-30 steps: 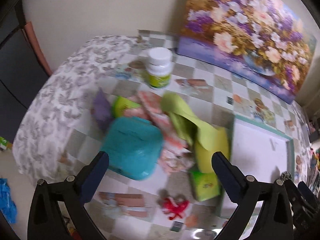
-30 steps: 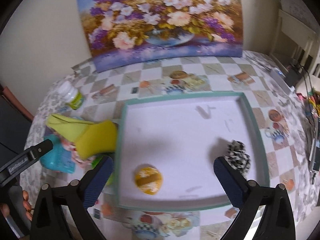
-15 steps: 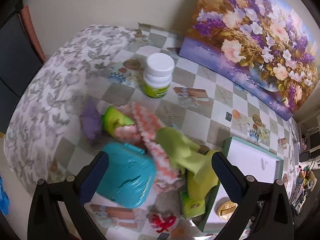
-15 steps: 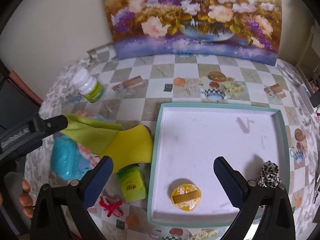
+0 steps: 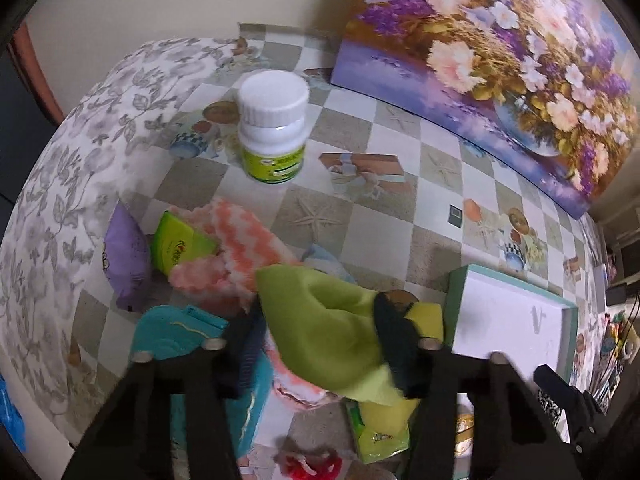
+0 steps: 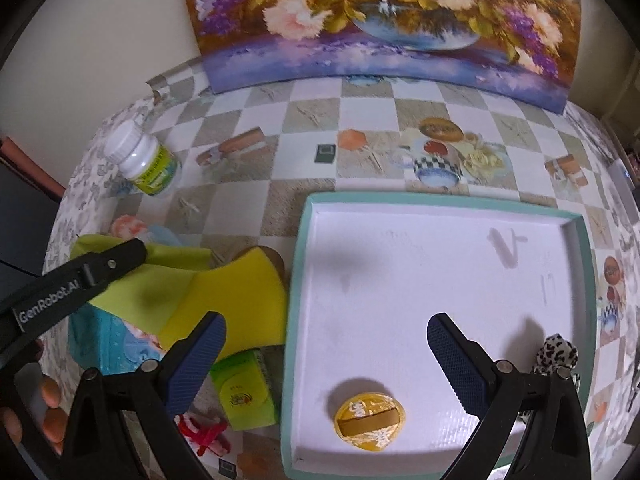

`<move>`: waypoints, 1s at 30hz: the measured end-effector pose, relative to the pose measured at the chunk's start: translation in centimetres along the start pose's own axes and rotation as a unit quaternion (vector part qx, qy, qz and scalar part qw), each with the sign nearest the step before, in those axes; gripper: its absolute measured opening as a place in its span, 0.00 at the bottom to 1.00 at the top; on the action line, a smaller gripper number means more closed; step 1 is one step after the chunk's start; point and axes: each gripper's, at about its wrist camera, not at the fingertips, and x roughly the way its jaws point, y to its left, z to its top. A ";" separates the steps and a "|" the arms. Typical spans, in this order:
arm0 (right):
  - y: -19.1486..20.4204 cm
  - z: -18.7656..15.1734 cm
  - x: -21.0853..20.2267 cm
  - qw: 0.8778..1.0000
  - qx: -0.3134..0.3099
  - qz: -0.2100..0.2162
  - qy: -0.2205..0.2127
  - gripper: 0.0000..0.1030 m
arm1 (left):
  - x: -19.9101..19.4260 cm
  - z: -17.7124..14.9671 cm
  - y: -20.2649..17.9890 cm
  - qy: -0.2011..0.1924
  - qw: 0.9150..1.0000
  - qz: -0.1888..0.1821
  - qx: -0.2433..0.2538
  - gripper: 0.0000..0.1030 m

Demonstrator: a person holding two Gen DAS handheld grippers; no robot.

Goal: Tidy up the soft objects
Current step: 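Grasp the green cloth with the left gripper while the right gripper grasps the yellow sponge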

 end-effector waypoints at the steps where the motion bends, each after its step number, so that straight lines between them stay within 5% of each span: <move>1: 0.0 -0.1 -0.1 1.000 -0.001 0.001 -0.001 0.99 | 0.0 0.0 -0.2 -0.002 1.000 -0.002 0.005 0.34; 7: 0.5 -0.5 -0.5 1.000 -0.017 0.009 -0.005 0.99 | 0.3 -0.3 -0.5 0.002 1.000 -0.011 0.018 0.11; 26: 6.5 -2.1 1.0 0.991 -0.104 0.083 -0.008 0.98 | 0.3 0.0 2.2 0.009 0.999 -0.026 -0.028 0.09; 30: 7.3 -2.2 1.6 0.989 -0.115 0.096 -0.008 0.88 | 0.5 0.0 2.7 0.014 0.999 -0.028 -0.034 0.09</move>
